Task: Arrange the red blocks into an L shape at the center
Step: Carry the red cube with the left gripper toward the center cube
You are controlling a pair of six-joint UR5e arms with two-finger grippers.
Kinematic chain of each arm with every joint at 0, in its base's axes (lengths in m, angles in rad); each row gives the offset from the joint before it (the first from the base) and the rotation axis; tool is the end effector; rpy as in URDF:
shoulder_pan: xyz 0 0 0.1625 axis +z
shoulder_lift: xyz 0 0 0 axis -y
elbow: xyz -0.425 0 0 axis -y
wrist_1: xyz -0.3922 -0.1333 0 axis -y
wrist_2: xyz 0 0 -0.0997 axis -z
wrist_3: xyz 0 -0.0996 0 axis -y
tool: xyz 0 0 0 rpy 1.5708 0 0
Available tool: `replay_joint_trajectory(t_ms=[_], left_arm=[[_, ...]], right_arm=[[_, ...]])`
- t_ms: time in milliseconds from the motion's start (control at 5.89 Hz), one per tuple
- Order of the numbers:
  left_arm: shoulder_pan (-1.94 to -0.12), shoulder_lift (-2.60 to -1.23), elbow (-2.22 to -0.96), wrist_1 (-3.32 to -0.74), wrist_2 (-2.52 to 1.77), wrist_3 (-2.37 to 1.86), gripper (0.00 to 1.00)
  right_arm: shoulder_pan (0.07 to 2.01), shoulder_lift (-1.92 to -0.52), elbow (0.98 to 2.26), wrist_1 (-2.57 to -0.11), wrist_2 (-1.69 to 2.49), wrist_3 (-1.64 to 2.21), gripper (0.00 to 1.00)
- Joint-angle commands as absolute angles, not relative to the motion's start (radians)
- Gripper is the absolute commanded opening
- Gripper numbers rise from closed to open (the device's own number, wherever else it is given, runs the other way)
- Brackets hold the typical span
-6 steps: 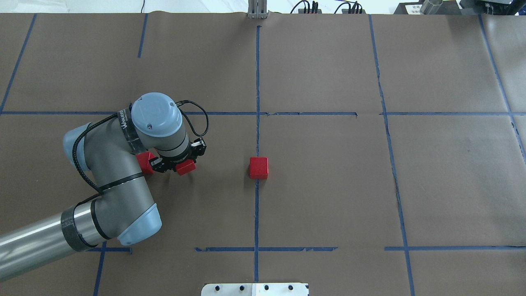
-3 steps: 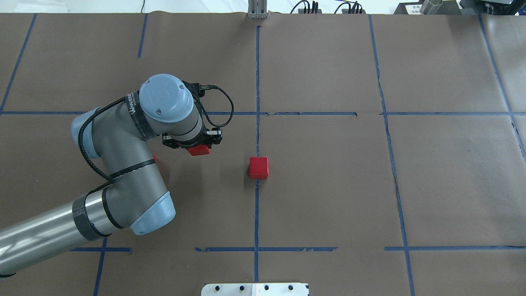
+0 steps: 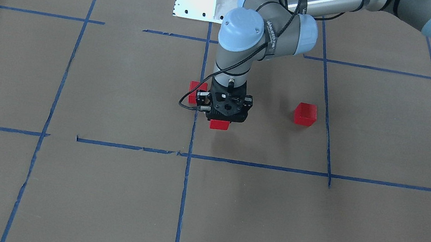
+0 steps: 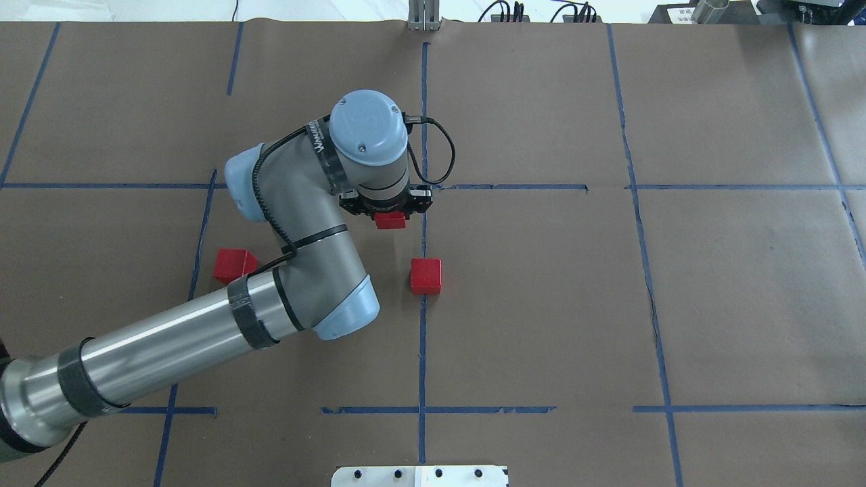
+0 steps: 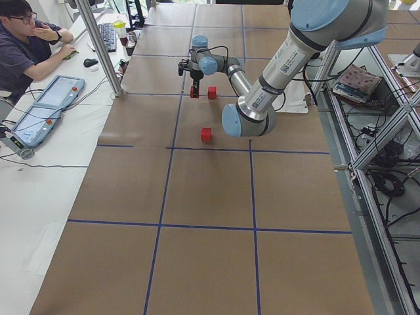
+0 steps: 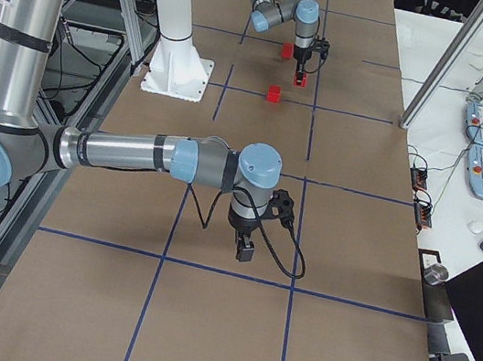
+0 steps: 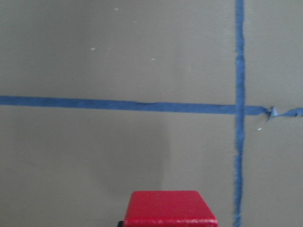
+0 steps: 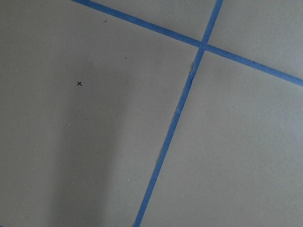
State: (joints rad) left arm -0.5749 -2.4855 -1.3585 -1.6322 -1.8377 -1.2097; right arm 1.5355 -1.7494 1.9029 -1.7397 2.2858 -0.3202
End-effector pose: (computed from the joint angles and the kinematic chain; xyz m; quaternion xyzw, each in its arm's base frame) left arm 0.5919 -0.5110 0.1688 0.0564 0.3854 -0.0488 0.9197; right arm 0.0535 -0.4128 0.5975 0.0425 -0.3474 -0.1630 0.9225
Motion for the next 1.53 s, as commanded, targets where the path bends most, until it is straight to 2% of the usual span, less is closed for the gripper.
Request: replay_joint_trajectory(t_ms=[0,1359], left_arm=[[-0.568,-2.578,-1.221,-1.657,-1.841,-1.244,0.02],[-0.523,-2.576,-1.197,-1.663,-1.916,-1.186,0.15]], right_arm=[[1.536,-1.750,1.901,-1.740,2.286,-0.319,1.00],[1.536,-1.749,1.898,-1.740,2.286,-0.322,1.00]])
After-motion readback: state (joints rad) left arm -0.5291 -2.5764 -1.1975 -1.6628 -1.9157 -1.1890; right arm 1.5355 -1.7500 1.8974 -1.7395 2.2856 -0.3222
